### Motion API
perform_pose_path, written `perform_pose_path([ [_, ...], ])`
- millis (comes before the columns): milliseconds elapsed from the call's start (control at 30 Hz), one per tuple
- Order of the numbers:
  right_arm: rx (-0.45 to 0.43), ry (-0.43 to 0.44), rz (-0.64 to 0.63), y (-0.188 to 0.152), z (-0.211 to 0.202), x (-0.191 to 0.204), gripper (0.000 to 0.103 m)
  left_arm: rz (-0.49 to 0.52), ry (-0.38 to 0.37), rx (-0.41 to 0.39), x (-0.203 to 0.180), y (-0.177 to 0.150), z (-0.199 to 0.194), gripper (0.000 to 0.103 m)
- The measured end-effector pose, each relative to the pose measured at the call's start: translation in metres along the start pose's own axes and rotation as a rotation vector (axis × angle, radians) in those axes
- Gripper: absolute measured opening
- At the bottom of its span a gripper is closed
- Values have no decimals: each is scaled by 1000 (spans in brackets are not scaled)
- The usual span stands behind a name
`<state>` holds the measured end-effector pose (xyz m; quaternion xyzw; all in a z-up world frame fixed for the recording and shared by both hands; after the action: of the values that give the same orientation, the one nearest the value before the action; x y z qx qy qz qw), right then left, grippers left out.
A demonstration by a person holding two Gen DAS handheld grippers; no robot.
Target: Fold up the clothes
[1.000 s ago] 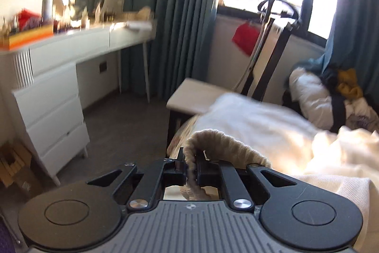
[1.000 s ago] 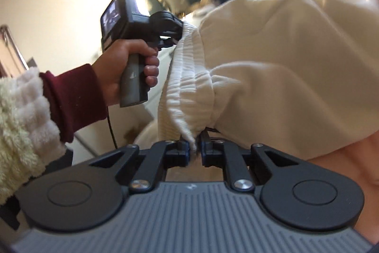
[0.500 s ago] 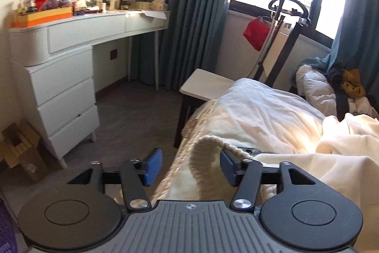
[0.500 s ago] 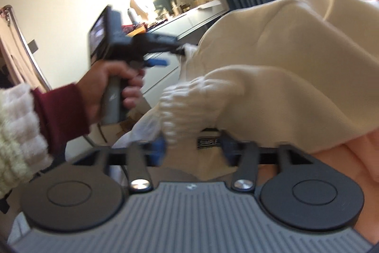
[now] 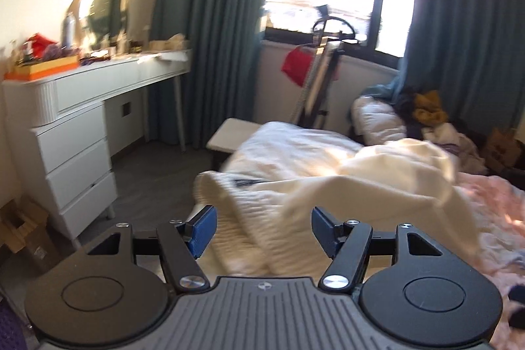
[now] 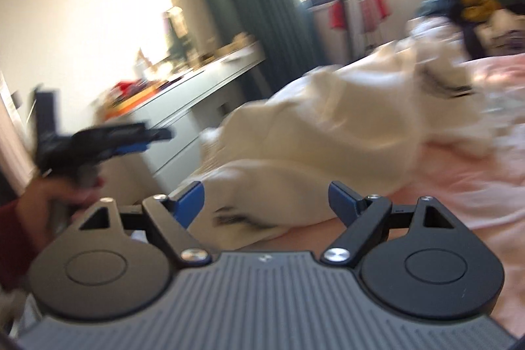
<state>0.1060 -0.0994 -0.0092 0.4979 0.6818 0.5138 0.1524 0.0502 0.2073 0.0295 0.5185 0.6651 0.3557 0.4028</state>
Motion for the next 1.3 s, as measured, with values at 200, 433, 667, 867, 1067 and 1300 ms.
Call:
perform_pose_path([
  [200,-67,-245,8,31,-42,-85,84,102,-198,29,-113,-12,18,70],
  [433,-78,-423,210,16,-54,-185,84,249,-327,118,-234,-60,85,70],
  [667,-84,-447,333,11,-51,-229,84,384,-357,157,-319,-91,182,70],
  [867,-48,-455,363,3,-29,-251,84,457,-309,211,-358,-108,271,66],
  [1067,-34,-511,411,-4,-14,-270,84,472,-212,255,-369,-105,315,42],
  [1300,-67,-527,409,-5,-23,-266,84,471,-176,209,-376,-76,304,9],
])
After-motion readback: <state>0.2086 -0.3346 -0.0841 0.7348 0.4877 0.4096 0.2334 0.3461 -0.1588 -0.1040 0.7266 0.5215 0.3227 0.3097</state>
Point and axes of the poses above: each gripper's, at about its wrist camera, not at the fingertips, and z roughly the way its jaws point, x to its left, y to its top, the point moved 4 cm from there along z, roughly the way its jaws point, and after that the axes turned 8 degrees about -y, right-handed, at the moved point
